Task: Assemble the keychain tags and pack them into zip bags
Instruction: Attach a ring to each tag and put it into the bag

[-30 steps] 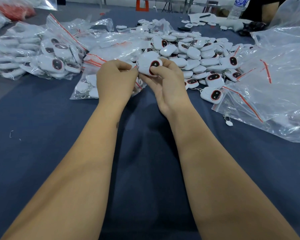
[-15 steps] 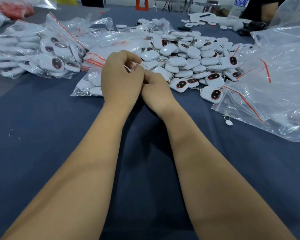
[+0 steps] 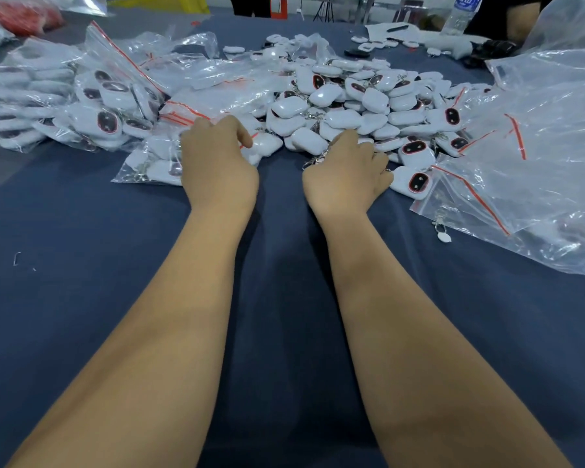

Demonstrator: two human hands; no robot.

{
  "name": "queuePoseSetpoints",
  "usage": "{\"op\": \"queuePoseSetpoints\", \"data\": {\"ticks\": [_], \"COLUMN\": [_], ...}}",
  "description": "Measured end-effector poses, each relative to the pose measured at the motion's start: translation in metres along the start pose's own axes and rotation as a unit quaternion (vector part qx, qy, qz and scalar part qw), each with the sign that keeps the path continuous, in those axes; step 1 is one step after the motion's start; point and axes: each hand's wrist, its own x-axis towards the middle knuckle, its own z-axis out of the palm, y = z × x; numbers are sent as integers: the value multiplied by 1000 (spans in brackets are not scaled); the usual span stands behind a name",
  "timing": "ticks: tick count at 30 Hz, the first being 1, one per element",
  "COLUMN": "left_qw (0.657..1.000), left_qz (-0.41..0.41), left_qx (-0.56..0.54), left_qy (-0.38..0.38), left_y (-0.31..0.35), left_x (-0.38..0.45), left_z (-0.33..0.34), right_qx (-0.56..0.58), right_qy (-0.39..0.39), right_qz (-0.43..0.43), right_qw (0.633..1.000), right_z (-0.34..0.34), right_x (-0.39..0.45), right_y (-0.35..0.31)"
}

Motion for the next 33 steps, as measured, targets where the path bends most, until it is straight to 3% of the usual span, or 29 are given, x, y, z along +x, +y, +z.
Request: {"op": "queuePoseSetpoints", "data": {"ticks": [6, 9, 11, 13, 16, 24, 27, 31, 33], "left_qw": [1000, 999, 994, 984, 974, 945, 940, 943, 940], "left_qz": [-19, 41, 97, 150, 180, 100, 88, 38, 16], "left_qx": [16, 15, -41, -93, -139, -278, -290, -303, -316], "left_qy": [6, 25, 25, 11, -17, -140, -157, -131, -129], "left_y": [1, 5, 9, 12, 14, 19, 20, 18, 19], "left_x": [0, -1, -2, -3, -5, -9, -9, -4, -4], "left_z": [3, 6, 7, 7, 9, 8, 9, 10, 10], "right_qx": [76, 71, 62, 122, 284, 554, 606, 606, 632], "right_qy": [-37, -37, -33, -33, -38, -59, -89, -86, -79], "right_qz": [-8, -2, -10, -29, -39, 15, 24, 49, 62], "right_qw": [996, 997, 997, 992, 957, 830, 790, 789, 769], "right_z": [1, 3, 3, 3, -1, -1, -3, -3, -4], "right_x": [2, 2, 2, 2, 1, 1, 3, 4, 4], "right_y": [-2, -2, -1, -1, -4, -7, -9, -9, -7]}}
